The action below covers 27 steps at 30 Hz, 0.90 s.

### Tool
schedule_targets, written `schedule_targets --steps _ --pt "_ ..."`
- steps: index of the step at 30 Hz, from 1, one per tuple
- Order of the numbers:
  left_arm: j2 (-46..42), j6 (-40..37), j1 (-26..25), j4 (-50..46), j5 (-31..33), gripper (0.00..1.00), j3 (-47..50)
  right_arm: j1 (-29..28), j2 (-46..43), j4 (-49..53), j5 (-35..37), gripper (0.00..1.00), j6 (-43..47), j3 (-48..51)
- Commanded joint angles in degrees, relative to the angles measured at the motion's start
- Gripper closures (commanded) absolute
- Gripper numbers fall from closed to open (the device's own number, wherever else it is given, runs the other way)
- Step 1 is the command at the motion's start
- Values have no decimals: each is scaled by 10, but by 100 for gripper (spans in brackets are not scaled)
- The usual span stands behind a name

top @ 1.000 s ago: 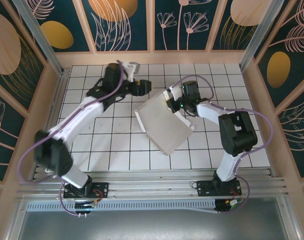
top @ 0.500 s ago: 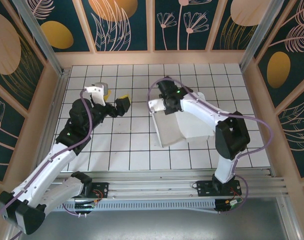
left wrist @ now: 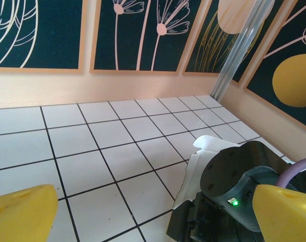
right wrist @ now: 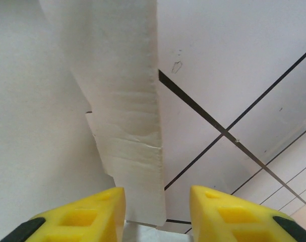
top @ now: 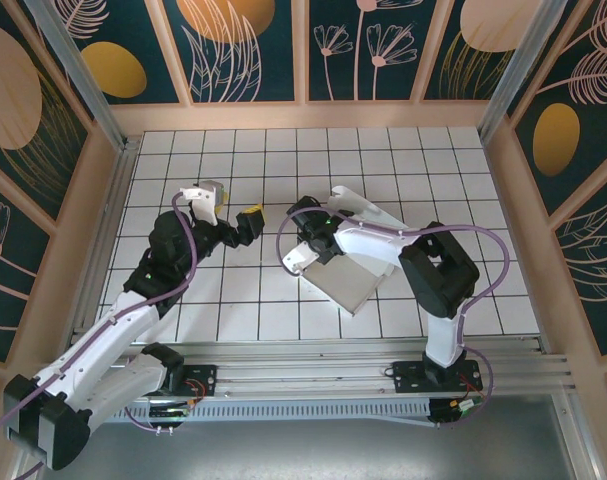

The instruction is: Fold the paper box

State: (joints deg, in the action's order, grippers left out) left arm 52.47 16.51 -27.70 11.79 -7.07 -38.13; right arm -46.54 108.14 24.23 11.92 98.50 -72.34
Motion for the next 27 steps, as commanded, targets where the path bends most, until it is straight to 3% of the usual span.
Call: schedule_targets --steps 1,6,10,12,13,15,16,19,23,27 --pt "15 -8 1 43 -13 1 -1 1 -31 7 -11 60 -20 10" --pt "54 20 1 25 -18 2 -19 -13 -73 15 -45 59 -66 9" --pt "103 31 1 -54 -27 10 -53 -30 -122 15 -104 59 -232 -18" --pt "130 21 1 -97 -39 14 -69 -37 -158 -15 -104 58 -421 -28" --pt "150 15 1 -120 -59 15 -79 -38 -183 -44 -71 56 -560 -23" --pt "195 8 -3 -156 -101 19 -100 -34 -238 -58 42 53 -866 -3" --pt "222 11 -9 -163 -120 22 -108 -25 -268 -13 96 54 -1038 7" --pt "308 6 -57 -190 -113 30 -152 -1 -378 74 33 64 -1376 103" --pt "410 -10 -100 -213 -82 35 -223 -2 -543 132 15 60 -1664 260" --pt "474 -27 -102 -223 -54 38 -251 36 -638 113 -52 56 -1740 394"
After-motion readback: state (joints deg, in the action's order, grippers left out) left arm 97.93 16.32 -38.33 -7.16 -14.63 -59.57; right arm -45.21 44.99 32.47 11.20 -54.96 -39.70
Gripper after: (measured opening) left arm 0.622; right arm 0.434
